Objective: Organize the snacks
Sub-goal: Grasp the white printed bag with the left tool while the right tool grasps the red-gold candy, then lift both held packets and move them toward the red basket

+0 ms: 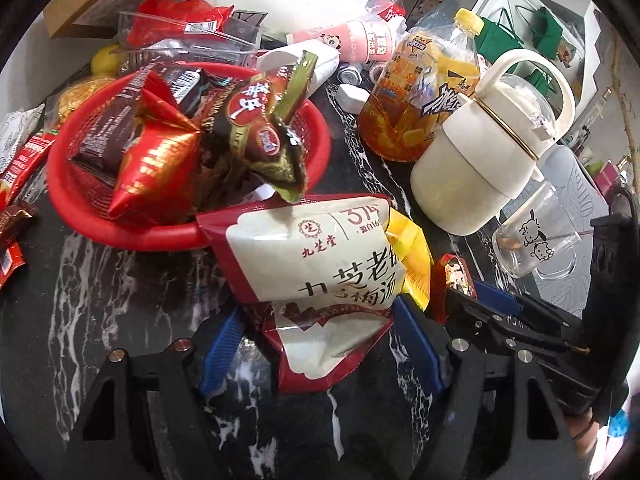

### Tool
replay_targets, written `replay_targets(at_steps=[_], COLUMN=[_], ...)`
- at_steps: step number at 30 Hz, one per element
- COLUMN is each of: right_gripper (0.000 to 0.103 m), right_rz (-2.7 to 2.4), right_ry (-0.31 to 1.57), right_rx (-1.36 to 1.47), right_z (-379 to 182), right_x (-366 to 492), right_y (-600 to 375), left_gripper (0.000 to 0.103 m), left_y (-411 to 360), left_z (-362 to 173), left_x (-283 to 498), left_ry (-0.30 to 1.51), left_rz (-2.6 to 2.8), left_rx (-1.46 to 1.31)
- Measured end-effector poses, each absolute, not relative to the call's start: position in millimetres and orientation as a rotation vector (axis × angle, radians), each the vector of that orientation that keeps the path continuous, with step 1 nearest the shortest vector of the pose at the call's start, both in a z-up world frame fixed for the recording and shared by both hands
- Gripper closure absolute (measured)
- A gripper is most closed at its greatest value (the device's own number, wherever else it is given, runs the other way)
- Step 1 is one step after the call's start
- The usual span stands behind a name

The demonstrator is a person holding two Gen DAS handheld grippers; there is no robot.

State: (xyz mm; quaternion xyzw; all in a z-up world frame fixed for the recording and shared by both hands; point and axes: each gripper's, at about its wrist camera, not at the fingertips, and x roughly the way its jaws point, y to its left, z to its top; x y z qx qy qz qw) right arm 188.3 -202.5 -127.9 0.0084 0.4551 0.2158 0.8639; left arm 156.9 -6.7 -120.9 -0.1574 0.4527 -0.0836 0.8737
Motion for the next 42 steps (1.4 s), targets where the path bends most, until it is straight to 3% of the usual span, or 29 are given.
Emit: replay_targets(at_steps=[4,6,8,15,42], right_gripper=[0.061,0.062,0.062,0.066,0.066], right_rz=[0.453,0.453,0.454,0.461,0.468], right_ry=[0.952,0.95,0.95,0.954,0.975], right_rx=[0.021,0.017,0.016,0.026,0.112], right_z=[-127,-127,-127,-126,-121], right_x=[185,182,180,170,52], right_y=[-206,-207,-208,-207,-213], left_gripper=[0.03,0.047,0.056,0.078,0.08], left_y=[-8,-10,-11,-10,-14], left_z=[-124,-125,-125,-122,-118], left_x=[157,157,157,144,22], left_ry=[0.931,0.945,0.96,0.98,1.054], left_rz=[-0.165,-0.174,-0.183,-0.244,-0.351], left_rx=[-0.311,-0.301,-0.29,-0.282,-0.245])
